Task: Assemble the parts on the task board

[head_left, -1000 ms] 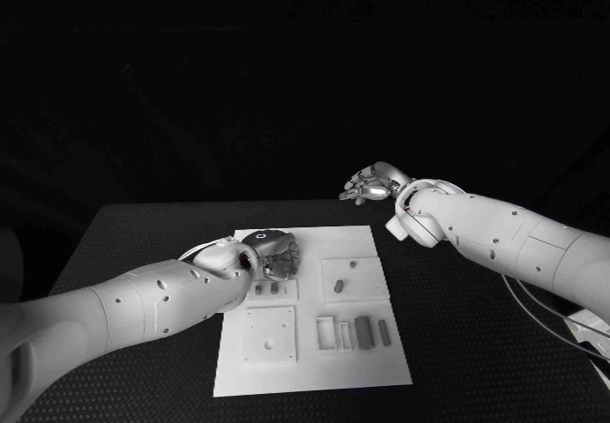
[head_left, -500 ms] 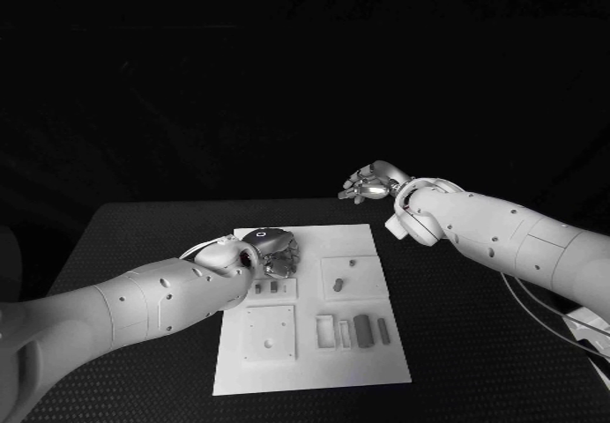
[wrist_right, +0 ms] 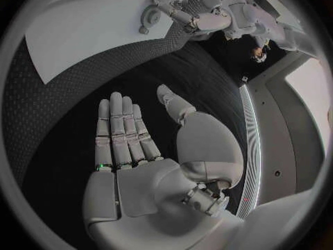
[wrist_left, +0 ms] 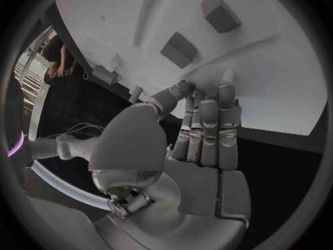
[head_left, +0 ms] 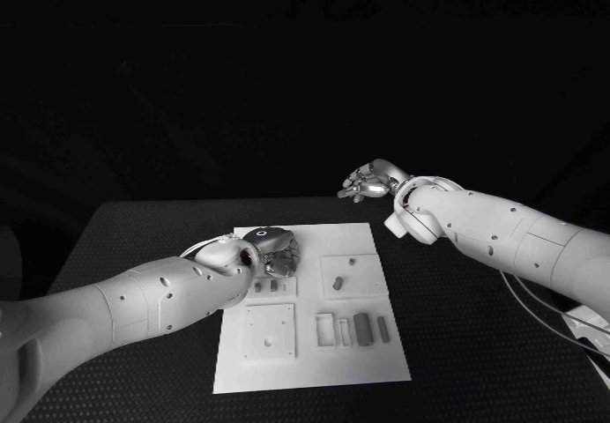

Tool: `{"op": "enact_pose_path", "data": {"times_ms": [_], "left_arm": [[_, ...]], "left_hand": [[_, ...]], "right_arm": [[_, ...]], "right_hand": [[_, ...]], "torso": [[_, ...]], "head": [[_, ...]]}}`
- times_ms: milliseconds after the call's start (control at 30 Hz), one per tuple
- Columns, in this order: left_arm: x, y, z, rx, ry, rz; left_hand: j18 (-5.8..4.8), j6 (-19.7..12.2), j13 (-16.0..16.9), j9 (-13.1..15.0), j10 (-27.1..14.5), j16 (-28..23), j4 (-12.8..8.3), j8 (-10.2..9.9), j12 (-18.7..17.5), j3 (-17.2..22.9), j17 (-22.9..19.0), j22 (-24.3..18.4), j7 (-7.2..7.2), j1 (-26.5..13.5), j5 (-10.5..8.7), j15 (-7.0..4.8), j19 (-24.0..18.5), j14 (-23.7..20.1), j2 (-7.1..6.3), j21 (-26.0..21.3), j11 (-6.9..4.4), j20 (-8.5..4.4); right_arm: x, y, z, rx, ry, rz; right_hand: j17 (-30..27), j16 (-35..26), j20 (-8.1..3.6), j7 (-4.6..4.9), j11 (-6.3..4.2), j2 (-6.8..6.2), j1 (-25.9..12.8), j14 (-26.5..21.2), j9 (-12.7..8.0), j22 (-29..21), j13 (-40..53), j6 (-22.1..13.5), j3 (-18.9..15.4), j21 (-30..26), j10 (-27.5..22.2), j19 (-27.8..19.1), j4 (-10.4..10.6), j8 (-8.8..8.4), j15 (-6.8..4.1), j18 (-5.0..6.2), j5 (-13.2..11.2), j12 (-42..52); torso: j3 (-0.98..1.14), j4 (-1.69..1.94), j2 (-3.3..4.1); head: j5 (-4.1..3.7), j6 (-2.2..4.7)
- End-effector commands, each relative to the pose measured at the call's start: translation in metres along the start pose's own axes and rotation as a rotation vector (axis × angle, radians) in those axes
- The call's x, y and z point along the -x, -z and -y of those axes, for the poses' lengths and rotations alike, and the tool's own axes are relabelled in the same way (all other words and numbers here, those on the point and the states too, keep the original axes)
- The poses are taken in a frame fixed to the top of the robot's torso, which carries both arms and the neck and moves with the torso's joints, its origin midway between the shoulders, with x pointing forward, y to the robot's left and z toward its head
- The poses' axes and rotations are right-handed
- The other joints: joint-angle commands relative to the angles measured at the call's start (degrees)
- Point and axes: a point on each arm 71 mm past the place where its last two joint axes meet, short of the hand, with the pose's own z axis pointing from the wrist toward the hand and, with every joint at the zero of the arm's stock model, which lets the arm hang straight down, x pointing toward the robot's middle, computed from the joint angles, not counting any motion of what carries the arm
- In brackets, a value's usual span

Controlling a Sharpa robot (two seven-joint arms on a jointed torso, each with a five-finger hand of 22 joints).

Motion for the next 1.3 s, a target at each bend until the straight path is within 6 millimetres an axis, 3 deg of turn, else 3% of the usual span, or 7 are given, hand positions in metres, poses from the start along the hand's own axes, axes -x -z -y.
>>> {"op": "enact_pose_path", "data": {"times_ms": [33,667,1300], "left_arm": [[-0.0147,0.0006,0.0063,-0.035,-0.017,-0.093],[-0.0191,-0.0008,0.0038,-0.015,-0.052,-0.106],[-0.0192,-0.0002,0.002,-0.014,-0.077,-0.067]], "left_hand": [[3.92,0.5,0.1,-0.1,0.6,0.2,-0.5,0.3,0.4,-0.1,-0.2,1.4,0.1,0.0,-0.22,-0.15,0.1,0.0,0.47,0.3,-0.05,-0.08],[3.94,1.7,0.4,-0.2,1.8,0.6,-0.8,0.8,0.5,0.4,-0.6,1.3,0.5,0.3,-0.19,-0.23,0.2,0.3,1.32,0.9,-0.12,-0.26],[3.83,6.0,1.7,0.1,6.8,1.2,-1.9,2.8,1.7,3.6,-1.8,1.2,-1.04,2.5,0.34,-2.04,2.6,3.4,2.34,2.1,-1.97,-1.51]], "right_arm": [[-0.0012,0.0,-0.001,0.011,-0.004,-0.013],[-0.0013,0.0001,-0.0011,0.011,-0.005,-0.014],[-0.0012,0.0,-0.0011,0.012,-0.005,-0.013]], "right_hand": [[-0.1,-0.3,0.0,0.79,0.09,0.28,0.3,0.4,0.1,0.1,-0.1,-0.3,-0.3,-0.3,0.5,-0.4,0.1,0.1,0.21,-0.91,0.3,-0.3],[-0.1,-0.4,0.01,0.78,0.09,0.32,0.3,0.4,0.1,0.1,-0.2,-0.3,-0.3,-0.3,0.5,-0.5,0.0,0.13,0.22,-0.91,0.3,-0.3],[-0.2,-0.5,0.03,0.78,0.09,0.35,0.3,0.4,0.1,0.2,-0.4,-0.3,-0.4,-0.4,0.6,-0.5,0.1,0.16,0.24,-0.92,0.3,-0.3]], "torso": [[-0.01,0.0,0.02],[-0.02,-0.04,0.01],[0.0,-0.03,0.01]], "head": [[-0.04,-0.08],[-0.17,-0.16],[-0.31,-0.26]]}}
